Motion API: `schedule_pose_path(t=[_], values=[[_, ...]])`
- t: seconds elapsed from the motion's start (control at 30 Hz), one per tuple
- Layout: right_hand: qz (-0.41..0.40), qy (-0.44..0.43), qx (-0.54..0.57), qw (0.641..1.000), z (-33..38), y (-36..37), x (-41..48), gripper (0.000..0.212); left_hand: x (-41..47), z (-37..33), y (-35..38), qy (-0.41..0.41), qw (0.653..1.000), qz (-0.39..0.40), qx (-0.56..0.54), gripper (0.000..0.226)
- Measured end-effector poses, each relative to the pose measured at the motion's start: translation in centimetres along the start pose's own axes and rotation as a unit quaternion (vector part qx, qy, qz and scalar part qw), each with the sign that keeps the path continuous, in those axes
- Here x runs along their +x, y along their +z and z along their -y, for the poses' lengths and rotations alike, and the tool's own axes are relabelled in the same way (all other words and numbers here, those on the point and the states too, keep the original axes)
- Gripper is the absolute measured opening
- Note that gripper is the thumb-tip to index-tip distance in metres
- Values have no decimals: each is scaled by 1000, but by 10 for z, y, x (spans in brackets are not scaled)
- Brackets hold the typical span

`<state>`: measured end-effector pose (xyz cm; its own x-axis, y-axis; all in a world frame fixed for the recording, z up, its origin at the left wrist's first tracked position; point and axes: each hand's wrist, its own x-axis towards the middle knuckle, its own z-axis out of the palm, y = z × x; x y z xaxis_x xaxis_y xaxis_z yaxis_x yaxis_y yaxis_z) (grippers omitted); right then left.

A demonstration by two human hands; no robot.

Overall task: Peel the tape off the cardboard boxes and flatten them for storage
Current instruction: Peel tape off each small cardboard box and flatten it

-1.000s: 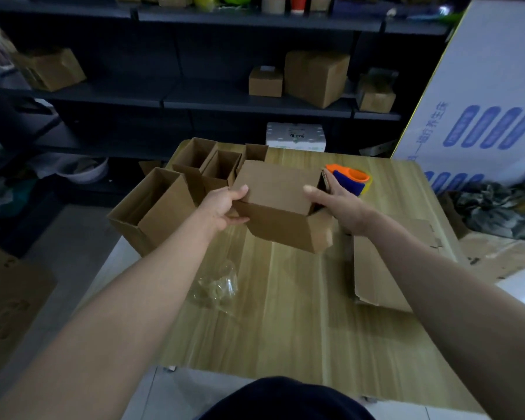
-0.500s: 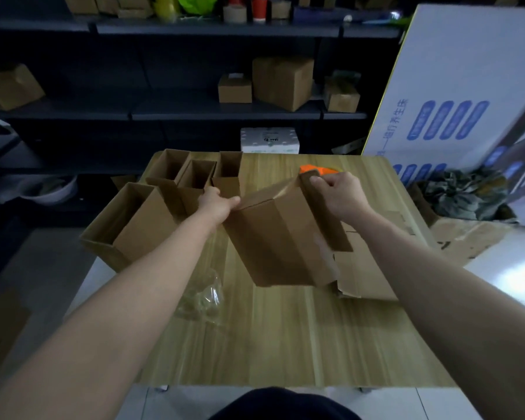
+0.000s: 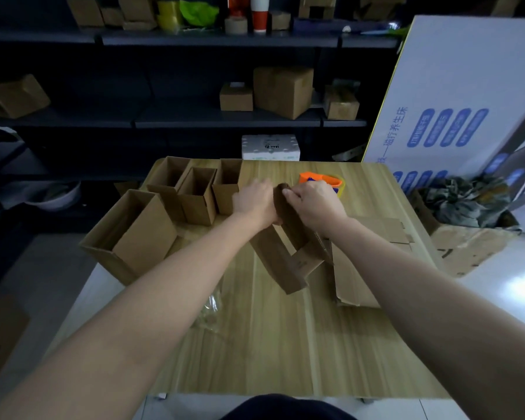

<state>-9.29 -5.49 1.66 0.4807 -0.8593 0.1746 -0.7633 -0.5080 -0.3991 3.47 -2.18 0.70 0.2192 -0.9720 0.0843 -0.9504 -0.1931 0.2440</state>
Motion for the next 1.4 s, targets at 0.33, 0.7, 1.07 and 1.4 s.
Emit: schedule_pose_path(t=[0.33, 0.7, 1.07, 1.4], values=[[-42, -75, -101, 991, -2, -4, 8, 38, -19, 15, 18, 60, 970, -117, -205, 16], [-2, 95, -108, 990, -17, -3, -4, 62, -15, 31, 22, -29, 934, -201, -293, 32], [-227, 320, 311, 866, -11, 3, -23, 88, -14, 23, 20, -113, 864, -247, -424, 30], [-105, 280, 258, 919, -19, 10, -31, 53, -14, 23, 21, -130, 841, -215, -479, 31]])
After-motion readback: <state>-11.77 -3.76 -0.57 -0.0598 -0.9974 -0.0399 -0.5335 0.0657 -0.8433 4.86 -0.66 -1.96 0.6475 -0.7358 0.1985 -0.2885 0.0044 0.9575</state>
